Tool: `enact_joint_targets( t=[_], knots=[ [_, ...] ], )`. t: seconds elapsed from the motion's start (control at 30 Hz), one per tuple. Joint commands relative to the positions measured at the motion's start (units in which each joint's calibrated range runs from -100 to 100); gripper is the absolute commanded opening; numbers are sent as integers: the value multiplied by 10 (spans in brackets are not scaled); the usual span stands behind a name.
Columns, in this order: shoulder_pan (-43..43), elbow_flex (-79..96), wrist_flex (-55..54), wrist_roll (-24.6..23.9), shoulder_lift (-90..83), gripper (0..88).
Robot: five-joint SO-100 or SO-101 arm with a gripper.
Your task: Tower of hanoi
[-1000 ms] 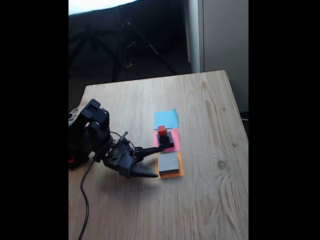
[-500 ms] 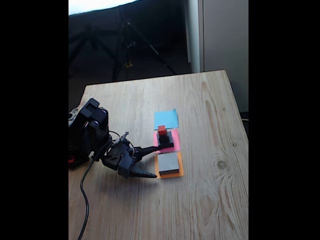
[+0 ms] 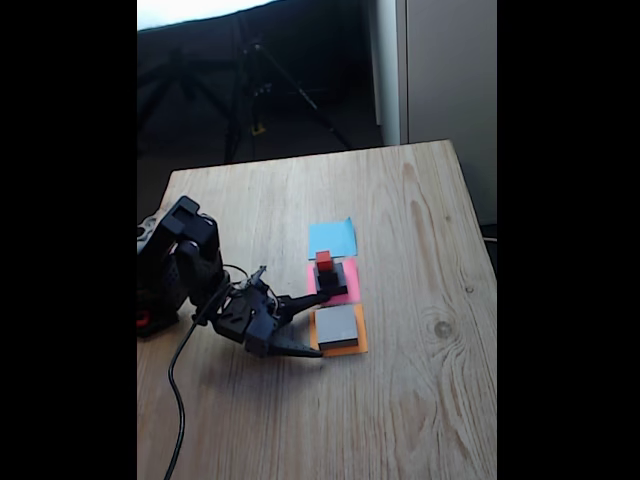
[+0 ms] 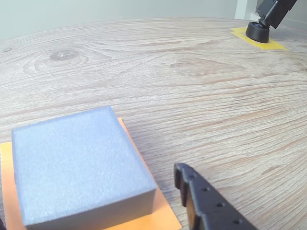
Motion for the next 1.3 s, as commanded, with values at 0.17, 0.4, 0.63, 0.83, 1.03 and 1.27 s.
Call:
enact_joint_targets(
  t=[0.17, 0.4, 0.63, 0.83, 1.03, 1.27],
  knots=[
    [-18, -15, 16, 7, -18, 465],
    [-30, -13, 19, 7, -18, 425],
    [-30, -14, 26, 7, -16, 341],
    [-26, -16, 28, 7, -12, 279],
    [-26, -17, 29, 7, -9, 231],
    [-30, -16, 29, 7, -9, 195]
  ],
)
